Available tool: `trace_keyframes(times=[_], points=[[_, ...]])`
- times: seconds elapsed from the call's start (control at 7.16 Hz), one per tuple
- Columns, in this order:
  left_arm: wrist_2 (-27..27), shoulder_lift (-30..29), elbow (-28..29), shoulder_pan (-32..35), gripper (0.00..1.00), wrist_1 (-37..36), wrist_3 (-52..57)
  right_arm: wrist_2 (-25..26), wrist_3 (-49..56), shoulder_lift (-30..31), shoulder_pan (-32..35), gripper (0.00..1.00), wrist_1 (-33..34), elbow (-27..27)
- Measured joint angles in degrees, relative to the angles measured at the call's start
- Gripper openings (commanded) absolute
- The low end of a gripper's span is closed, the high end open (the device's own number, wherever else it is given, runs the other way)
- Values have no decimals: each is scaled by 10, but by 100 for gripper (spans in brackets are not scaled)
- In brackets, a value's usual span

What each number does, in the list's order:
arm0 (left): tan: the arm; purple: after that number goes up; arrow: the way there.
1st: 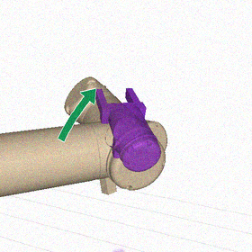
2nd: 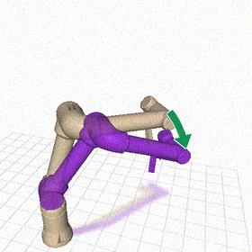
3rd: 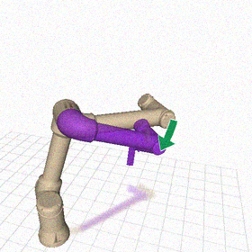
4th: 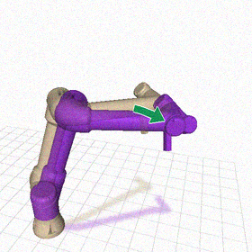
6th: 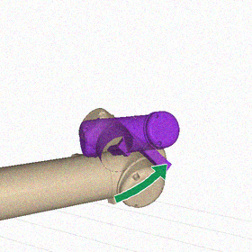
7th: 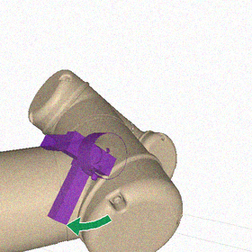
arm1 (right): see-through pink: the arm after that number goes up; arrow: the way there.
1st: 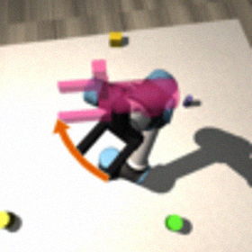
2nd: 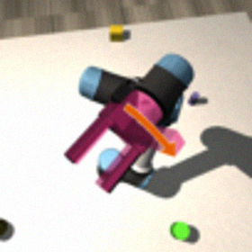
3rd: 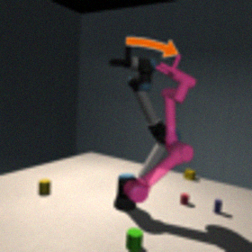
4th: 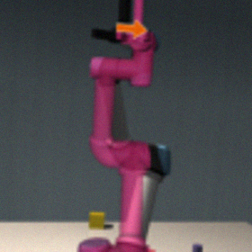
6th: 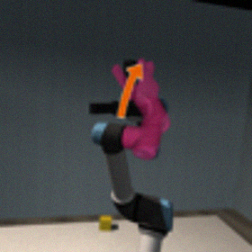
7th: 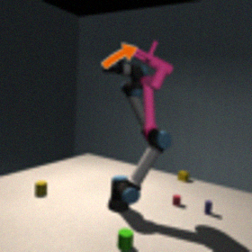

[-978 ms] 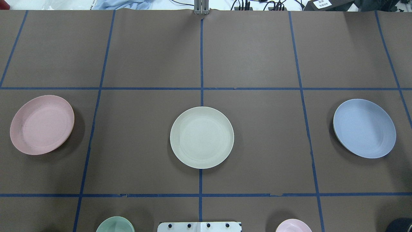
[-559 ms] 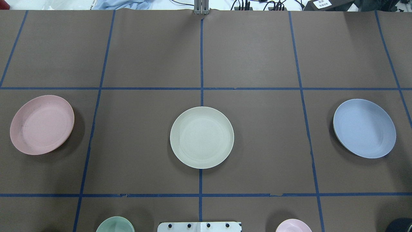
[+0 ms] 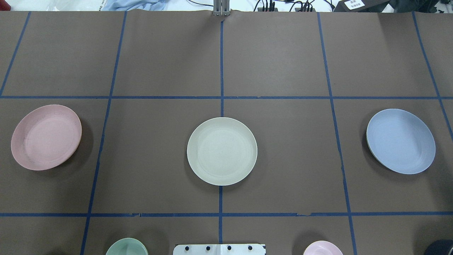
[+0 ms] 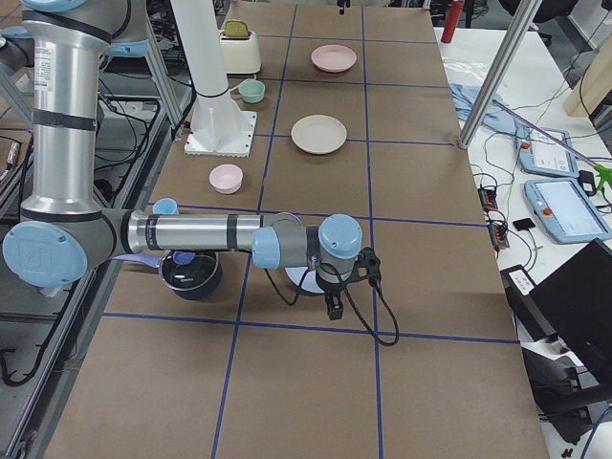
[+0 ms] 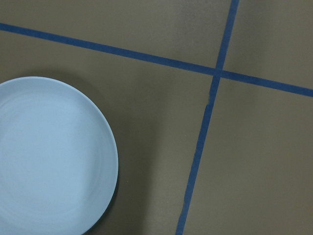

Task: Stack three plates with pink and blue

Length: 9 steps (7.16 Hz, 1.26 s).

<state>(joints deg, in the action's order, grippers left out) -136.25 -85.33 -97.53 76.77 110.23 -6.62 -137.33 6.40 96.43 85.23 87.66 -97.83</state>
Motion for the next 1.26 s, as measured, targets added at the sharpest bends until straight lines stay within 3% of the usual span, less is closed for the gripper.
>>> trace_keyframes(times=[0.28,0.42,1.12,1.26], points=[[11,-7,39,-36,99,37,-20,-2,0,0,-4,100,-1,7],[11,-10,57,-44,93,52,-30,-2,0,1,-6,100,-1,9],[12,-22,92,-112,92,94,-97,-5,0,1,-7,100,-1,10],[12,-24,113,-117,87,126,-98,-6,0,2,-7,100,-1,11]])
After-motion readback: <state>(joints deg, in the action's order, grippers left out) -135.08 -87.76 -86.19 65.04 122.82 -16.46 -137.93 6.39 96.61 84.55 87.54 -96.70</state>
